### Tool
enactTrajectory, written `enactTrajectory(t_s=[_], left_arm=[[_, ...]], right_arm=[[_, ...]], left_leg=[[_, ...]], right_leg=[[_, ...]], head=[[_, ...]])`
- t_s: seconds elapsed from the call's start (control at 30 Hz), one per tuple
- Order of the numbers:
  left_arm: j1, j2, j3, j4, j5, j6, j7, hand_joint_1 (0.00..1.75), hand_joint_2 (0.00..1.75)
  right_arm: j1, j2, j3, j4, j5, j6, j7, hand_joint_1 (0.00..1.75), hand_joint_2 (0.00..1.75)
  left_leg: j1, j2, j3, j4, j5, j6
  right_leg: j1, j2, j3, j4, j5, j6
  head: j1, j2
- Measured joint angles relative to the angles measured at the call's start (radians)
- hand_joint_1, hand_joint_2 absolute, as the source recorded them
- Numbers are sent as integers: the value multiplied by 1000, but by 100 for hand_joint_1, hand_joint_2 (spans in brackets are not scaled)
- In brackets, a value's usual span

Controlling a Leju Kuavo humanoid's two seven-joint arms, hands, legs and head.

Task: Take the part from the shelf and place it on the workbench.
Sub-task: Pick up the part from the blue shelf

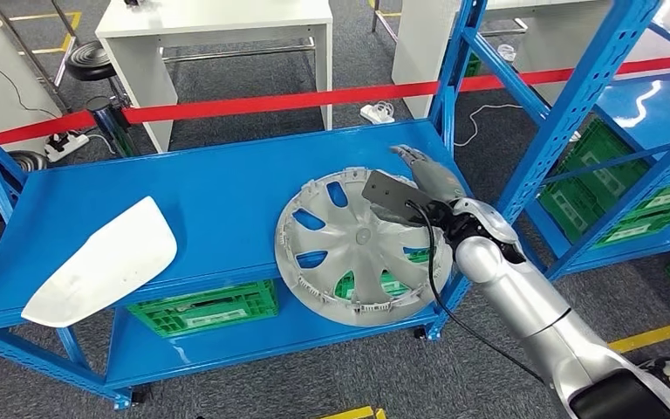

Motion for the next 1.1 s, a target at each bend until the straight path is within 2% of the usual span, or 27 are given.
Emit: enactTrajectory(t_s=[0.07,0.1,0.13,0.17,0.2,0.23,0.27,0.3,0.33,0.4,0.43,0.5,0.53,0.6,0.63,0.67,0.7,0.77,0.8,0.83,0.87,0.9,0.93,1.03,1.1], left_arm=[[1,-1,0,0,1,8,0,0,0],[2,-1,1,0,1,14,2,0,0],[3,-2,1,0,1,18,4,0,0],[3,-4,1,0,1,21,6,0,0],[3,-7,1,0,1,22,7,0,0],[3,-10,1,0,1,22,7,0,0],[3,-10,1,0,1,23,7,0,0],[3,-11,1,0,1,24,8,0,0],[3,-10,1,0,1,25,8,0,0],[4,-10,1,0,0,26,9,0,0],[5,-10,1,0,0,27,9,0,0],[2,-11,1,0,-2,26,10,0,0],[0,-11,1,0,-3,26,10,0,0],[-1,-11,1,0,-4,25,12,0,0],[0,-11,1,0,-4,24,12,0,0],[1,-11,1,0,-5,23,12,0,0],[2,-11,1,0,-5,23,12,0,0],[1,-10,1,0,-5,23,12,0,0],[0,-10,1,0,-5,23,12,0,0],[0,-10,1,0,-5,23,13,0,0],[-1,-9,1,0,-4,24,14,0,0],[-1,-10,1,0,-4,24,14,0,0],[0,-11,1,0,-4,25,15,0,0],[-4,-14,1,0,-5,26,16,0,0],[-7,-15,1,0,-6,26,17,0,0]], right_arm=[[-8,1,3,1,1,3,-1,0,0],[-9,1,4,2,1,4,-1,0,0],[-8,1,6,3,1,5,-1,0,0],[-8,1,7,4,1,6,-1,0,0],[-9,1,8,5,1,6,-2,0,0],[-10,1,9,6,1,6,-2,0,0],[-12,1,9,6,1,6,-2,0,0],[-13,1,10,7,1,6,-2,0,0],[-12,1,11,8,1,6,-2,0,0],[-10,1,12,10,1,6,-2,0,0],[-9,1,13,10,1,6,-3,0,0],[-12,1,13,10,1,6,-4,0,0],[-13,1,13,10,1,6,-5,0,0],[-10,1,14,10,1,6,-5,0,0],[-7,2,15,10,1,6,-4,0,0],[-5,2,16,10,1,6,-4,0,0],[-4,3,17,10,1,6,-4,0,0],[-5,6,19,11,2,6,-3,0,0],[-7,9,21,11,3,7,-4,0,0],[-9,11,24,12,4,9,-4,0,0],[-9,14,27,14,5,11,-4,0,0],[-10,18,31,15,5,14,-4,0,0],[-12,20,35,17,6,17,-5,0,0],[-32,31,51,28,7,26,-10,0,0],[-48,39,65,40,6,33,-12,0,0]], left_leg=[[1,1,1,0,1,1],[2,2,0,0,0,0],[3,2,0,2,-1,-3],[5,2,0,4,-3,-7],[9,2,1,8,-6,-12],[12,1,1,14,-12,-21],[16,1,1,21,-16,-30],[17,1,-1,26,-21,-40],[15,1,-3,28,-24,-49],[14,1,-2,29,-25,-63],[14,2,-1,32,-26,-69],[16,5,-20,74,-43,-76],[15,6,-48,123,-63,-77],[13,7,-124,249,-107,-77],[12,7,-155,291,-114,-74],[10,7,-170,299,-103,-70],[7,7,-165,269,-73,-63],[-2,7,-121,144,8,-44],[-8,7,-101,87,24,-35],[-12,7,-87,52,32,-28],[-15,7,-83,42,27,-24],[-17,6,-78,35,26,-23],[-16,6,-72,29,38,-26],[-11,2,-60,10,49,-36],[-13,1,-59,10,44,-30]], right_leg=[[-3,-1,-63,119,-67,4],[-4,-1,-94,177,-91,6],[-7,-1,-113,210,-99,8],[-10,-1,-112,202,-87,11],[-13,-1,-91,155,-56,14],[-17,-2,-59,83,-21,18],[-17,0,-32,20,-1,19],[-16,0,-14,-22,6,14],[-15,1,-7,-39,6,4],[-12,2,-6,-35,4,-21],[-13,3,-2,-36,10,-30],[-13,3,9,-39,7,-42],[-12,2,14,-40,4,-47],[-6,2,20,-40,-3,-57],[-2,2,24,-40,-8,-61],[1,3,29,-40,-12,-63],[5,3,37,-40,-18,-65],[9,4,53,-41,-30,-65],[10,4,57,-41,-34,-64],[10,5,58,-42,-37,-60],[9,5,58,-43,-40,-54],[8,6,60,-47,-41,-49],[9,5,63,-50,-40,-45],[14,4,74,-60,-29,-55],[14,2,82,-73,-33,-58]], head=[[3,0],[3,0],[3,0],[4,0],[4,0],[4,0],[5,0],[6,0],[7,0],[7,0],[6,0],[3,0],[2,0],[0,0],[0,0],[0,0],[0,0],[0,0],[1,0],[1,0],[0,0],[-1,0],[-2,0],[1,0],[2,0]])
